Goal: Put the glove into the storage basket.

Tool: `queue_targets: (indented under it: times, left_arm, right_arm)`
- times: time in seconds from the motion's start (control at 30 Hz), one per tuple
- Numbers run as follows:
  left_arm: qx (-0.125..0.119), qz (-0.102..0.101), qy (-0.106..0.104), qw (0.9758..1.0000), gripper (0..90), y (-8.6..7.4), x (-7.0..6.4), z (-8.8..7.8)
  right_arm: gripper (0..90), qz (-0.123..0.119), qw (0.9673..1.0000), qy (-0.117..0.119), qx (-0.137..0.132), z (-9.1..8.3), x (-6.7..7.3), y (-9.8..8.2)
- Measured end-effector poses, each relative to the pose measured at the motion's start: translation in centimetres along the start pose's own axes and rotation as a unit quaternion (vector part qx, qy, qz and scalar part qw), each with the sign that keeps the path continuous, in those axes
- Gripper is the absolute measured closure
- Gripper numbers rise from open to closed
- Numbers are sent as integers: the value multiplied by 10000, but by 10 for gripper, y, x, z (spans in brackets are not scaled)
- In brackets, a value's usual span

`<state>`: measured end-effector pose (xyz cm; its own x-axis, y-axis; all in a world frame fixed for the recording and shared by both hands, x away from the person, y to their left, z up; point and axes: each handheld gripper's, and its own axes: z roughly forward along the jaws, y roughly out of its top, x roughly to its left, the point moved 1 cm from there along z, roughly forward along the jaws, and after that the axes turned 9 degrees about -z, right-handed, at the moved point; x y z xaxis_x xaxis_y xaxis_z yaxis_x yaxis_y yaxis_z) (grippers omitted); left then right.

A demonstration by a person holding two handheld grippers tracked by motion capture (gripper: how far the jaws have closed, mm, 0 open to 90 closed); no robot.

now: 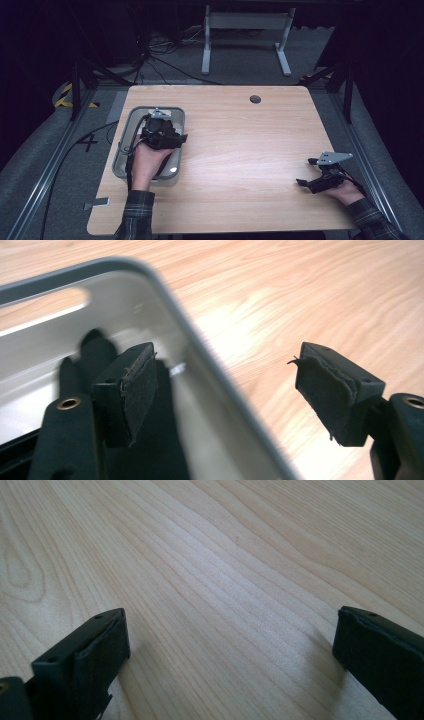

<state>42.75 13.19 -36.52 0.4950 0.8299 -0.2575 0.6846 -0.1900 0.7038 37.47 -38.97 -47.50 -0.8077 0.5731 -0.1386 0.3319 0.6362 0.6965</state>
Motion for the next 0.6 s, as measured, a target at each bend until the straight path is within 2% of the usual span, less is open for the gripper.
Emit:
queue_targets:
  times: [0.03,0.07,0.1,0.13,0.17,0.2,0.27,0.33,0.37,0.43,0.6]
  left_arm:
    - [0,0,0,10000,249,0,0,0]
    - [-46,54,-166,9998,249,1,-11,4]
    - [-46,54,-166,9998,248,1,-11,4]
    - [-79,118,-302,9994,247,1,-23,9]
    - [-79,118,-302,9994,247,1,-23,9]
    - [-75,156,-416,9990,242,1,-34,15]
    - [-52,245,-532,9983,239,-1,-46,21]
    - [0,363,-586,9976,226,-4,-58,29]
    - [0,363,-586,9976,222,-4,-58,29]
    - [81,535,-684,9962,208,-10,-76,42]
    - [140,777,-720,9943,206,-25,-101,63]
  right_arm:
    - [21,-2,10000,0,0,0,0,0]
    - [21,-1,10000,0,1,0,0,0]
    - [21,-2,10000,0,1,0,0,0]
    - [21,-2,10000,1,0,0,0,0]
    - [21,-2,10000,1,0,0,0,0]
    - [21,-1,10000,0,0,0,0,0]
    - [20,-2,10000,1,0,0,0,0]
    - [20,-2,10000,1,0,0,0,0]
    - [20,-2,10000,1,0,0,0,0]
    - [21,-2,10000,2,1,0,0,0]
    - [20,-5,10000,7,-1,0,0,0]
